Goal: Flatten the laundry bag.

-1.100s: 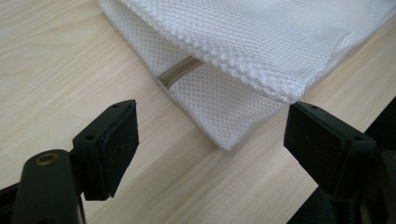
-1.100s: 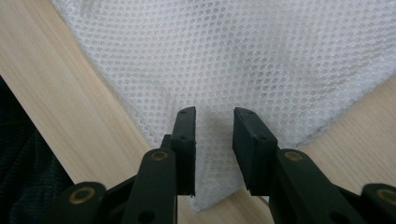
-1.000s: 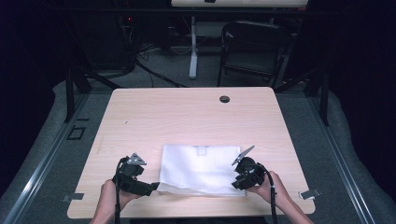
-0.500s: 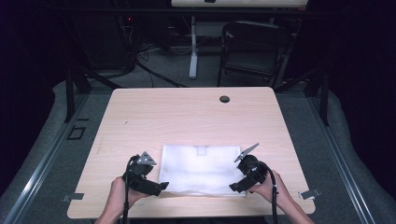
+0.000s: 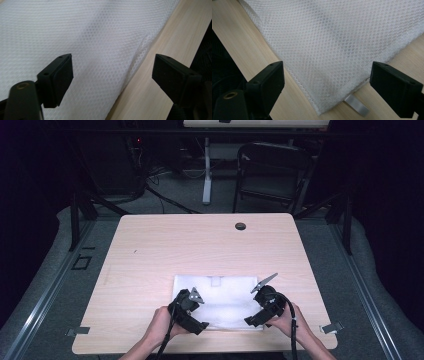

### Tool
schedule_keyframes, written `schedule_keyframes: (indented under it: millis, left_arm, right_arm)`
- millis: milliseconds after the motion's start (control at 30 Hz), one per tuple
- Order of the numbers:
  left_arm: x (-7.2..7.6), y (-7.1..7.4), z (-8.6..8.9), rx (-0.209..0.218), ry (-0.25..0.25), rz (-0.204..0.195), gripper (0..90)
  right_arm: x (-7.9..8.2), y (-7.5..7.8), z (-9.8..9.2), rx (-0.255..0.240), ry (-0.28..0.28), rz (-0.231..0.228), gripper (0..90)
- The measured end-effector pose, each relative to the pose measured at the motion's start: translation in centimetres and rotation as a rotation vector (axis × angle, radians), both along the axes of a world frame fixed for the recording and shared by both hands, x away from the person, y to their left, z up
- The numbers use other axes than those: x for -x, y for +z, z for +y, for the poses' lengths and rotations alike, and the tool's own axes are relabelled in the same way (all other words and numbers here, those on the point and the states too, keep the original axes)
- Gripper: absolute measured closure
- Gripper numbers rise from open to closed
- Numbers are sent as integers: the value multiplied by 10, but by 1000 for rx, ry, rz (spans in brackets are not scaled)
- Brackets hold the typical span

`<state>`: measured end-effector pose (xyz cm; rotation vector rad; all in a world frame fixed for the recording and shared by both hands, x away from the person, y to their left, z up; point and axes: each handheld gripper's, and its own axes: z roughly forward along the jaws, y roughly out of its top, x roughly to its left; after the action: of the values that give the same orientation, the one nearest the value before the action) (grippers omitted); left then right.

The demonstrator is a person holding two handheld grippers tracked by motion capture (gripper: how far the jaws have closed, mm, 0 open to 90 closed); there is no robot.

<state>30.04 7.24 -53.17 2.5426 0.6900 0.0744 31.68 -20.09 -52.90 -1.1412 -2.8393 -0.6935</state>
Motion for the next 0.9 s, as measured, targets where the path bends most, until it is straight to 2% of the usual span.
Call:
schedule_keyframes:
  millis: [133, 167, 233, 267, 300, 333, 400, 467, 500, 533, 600, 667, 800, 900]
  left_arm:
    - [0, -3, -13, -21, -38, 0, 309]
    - [-1, -4, -16, -23, -49, 6, 309]
    - [-2, -7, -20, -39, -63, 5, 380]
    - [-2, -8, -22, -42, -71, 16, 433]
    - [-3, -10, -23, -54, -68, 18, 433]
    - [-4, -13, -25, -62, -86, 38, 500]
    - [-5, -17, -27, -77, -93, 48, 542]
    - [-4, -18, -27, -74, -95, 44, 566]
    - [-4, -19, -26, -73, -95, 40, 635]
    - [-5, -20, -24, -56, -87, 43, 659]
    - [-6, -20, -23, -52, -82, 43, 705]
    - [-7, -21, -21, -38, -72, 45, 721]
    - [-7, -22, -20, -34, -59, 46, 793]
    - [-9, -22, -20, -31, -50, 49, 848]
  right_arm:
    - [0, 0, 0, -3, 1, 3, 141]
    - [0, 0, 0, -3, 3, 3, 148]
    - [0, -1, 0, 4, 2, 1, 154]
    - [0, -1, 0, 7, 3, 1, 156]
    - [0, -1, 0, 7, 3, 1, 156]
    - [0, -1, 1, 4, 5, 5, 159]
    - [1, -1, 2, -1, 9, 4, 161]
    - [1, 0, 2, -4, 9, 3, 166]
    - [2, 0, 3, -6, 10, 3, 182]
    - [2, 0, 3, -4, 8, -2, 191]
    - [2, 1, 4, -1, 15, -3, 202]
    - [3, 2, 4, -3, 15, -5, 210]
    - [4, 4, 4, -8, 1, -18, 238]
    - [6, 6, 6, -21, 11, -28, 265]
